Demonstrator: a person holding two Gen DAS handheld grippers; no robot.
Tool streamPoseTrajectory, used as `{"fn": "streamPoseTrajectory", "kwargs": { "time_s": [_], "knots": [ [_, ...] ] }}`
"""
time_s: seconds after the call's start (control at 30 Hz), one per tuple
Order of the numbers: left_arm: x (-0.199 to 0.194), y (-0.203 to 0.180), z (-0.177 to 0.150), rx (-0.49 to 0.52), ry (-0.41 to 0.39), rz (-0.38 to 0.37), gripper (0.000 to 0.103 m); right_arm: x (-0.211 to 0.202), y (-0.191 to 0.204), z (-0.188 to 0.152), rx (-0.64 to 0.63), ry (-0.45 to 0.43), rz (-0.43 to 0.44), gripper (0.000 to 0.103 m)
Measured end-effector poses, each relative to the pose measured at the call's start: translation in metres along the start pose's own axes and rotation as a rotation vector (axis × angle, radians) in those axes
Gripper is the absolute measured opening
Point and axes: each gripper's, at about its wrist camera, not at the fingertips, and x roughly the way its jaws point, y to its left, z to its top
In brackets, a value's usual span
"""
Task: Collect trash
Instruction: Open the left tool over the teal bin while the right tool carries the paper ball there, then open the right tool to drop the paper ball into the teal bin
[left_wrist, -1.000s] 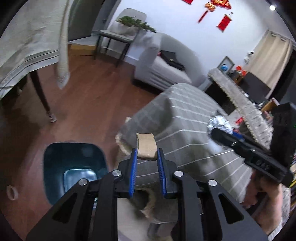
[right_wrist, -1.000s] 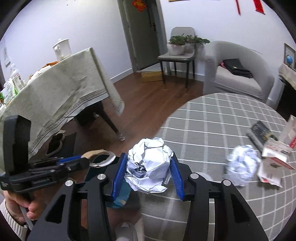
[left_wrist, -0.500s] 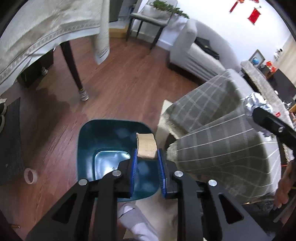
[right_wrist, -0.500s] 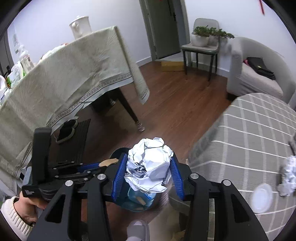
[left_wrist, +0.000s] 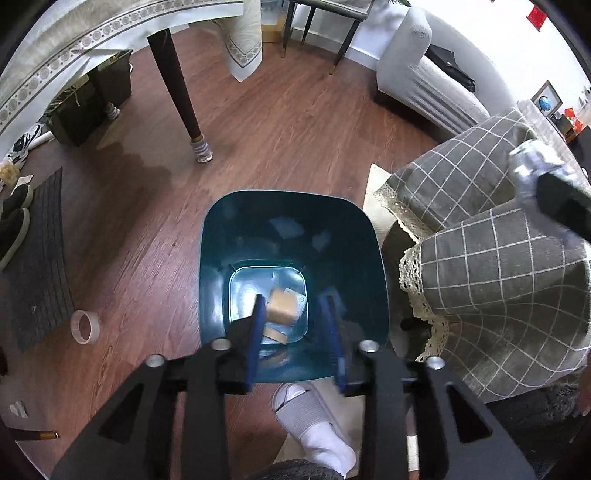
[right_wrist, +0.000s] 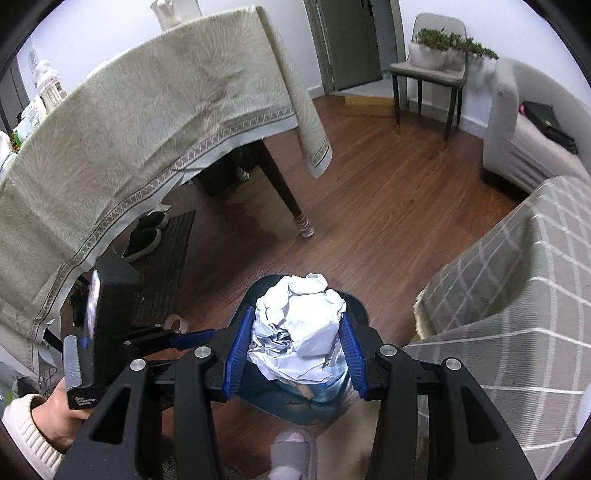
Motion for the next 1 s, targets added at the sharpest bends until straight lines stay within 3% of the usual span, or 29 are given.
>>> {"fn": "streamPoseTrajectory", "kwargs": {
  "time_s": [0.47,0.63,0.8,1.0],
  "knots": [
    [-0.048,0.023,-0.003,-0.031,-0.137,0.015,0.048,0.077,0.011,-0.018,0.008,0.173,-0.016,0.047],
    [-0.066,0.026,-0.002,-0.028,-0.191,0.02,0.044,0.101,0.018,-0.027,-0.011,0.231,-0.029,0.047],
    [-0.08,0.03,-0.003,-0.026,-0.228,0.011,0.028,0.118,0.023,-0.034,-0.033,0.277,-0.039,0.048],
    [-0.092,0.034,-0.004,-0.031,-0.26,0.003,0.021,0.143,0.028,-0.044,-0.056,0.344,-0.073,0.049]
  ]
}}
